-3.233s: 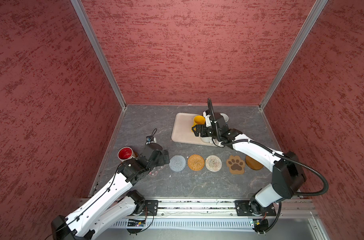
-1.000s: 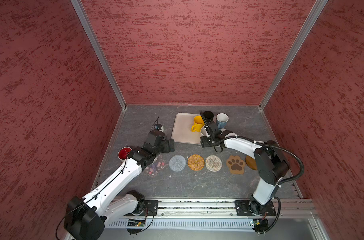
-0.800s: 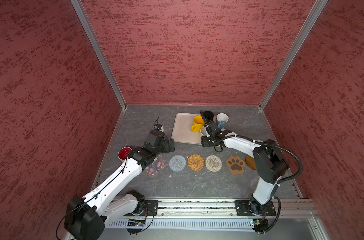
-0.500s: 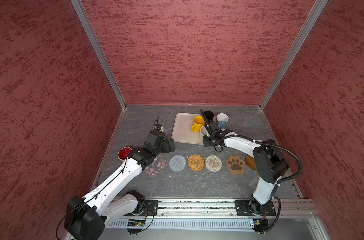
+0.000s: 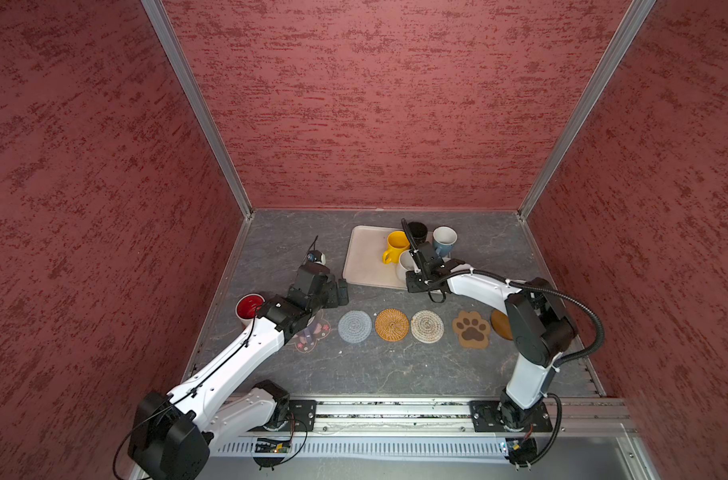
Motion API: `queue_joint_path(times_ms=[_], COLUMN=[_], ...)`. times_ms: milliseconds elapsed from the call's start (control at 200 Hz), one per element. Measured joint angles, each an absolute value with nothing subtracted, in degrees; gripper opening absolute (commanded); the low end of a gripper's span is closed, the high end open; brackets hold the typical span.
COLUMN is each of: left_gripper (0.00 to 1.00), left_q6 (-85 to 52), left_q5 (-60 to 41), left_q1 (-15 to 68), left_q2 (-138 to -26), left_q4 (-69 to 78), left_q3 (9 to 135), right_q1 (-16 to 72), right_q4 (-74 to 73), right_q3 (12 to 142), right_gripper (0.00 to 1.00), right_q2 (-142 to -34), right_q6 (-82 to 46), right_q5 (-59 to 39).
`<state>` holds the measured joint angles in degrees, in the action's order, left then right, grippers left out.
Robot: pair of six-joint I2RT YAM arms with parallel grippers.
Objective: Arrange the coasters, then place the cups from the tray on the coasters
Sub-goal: 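Lower the right gripper and grasp the speckled white mug's rim, then carry the speckled mug to the blue knit coaster while the left arm draws back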
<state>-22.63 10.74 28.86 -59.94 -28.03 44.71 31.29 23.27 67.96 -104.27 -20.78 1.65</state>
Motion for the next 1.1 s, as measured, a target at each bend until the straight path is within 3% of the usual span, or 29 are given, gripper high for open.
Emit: queue_joint_path(times_ms=[85, 205, 1102], left_gripper=[0.99, 0.99, 1.00], left_q6=[-22.9, -23.3, -24.9], left_q5=[10.8, 10.9, 5.5], left_q1=[28.7, 28.5, 24.2], left_q2=[-59.9, -59.8, -57.4], left_q4=[-27.8, -27.1, -26.2], left_q3=[44.3, 44.3, 46.1], right_q1=[31.3, 31.3, 31.8], right_q4=[22.5, 22.4, 23.9], right_q3=[67.7, 67.7, 65.3], right_gripper=[0.04, 0.00, 0.00], right_q2=[-104.2, -104.2, -96.5], right_q6=[-20.6, -20.6, -18.2], right_q5=[1.3, 1.3, -3.8])
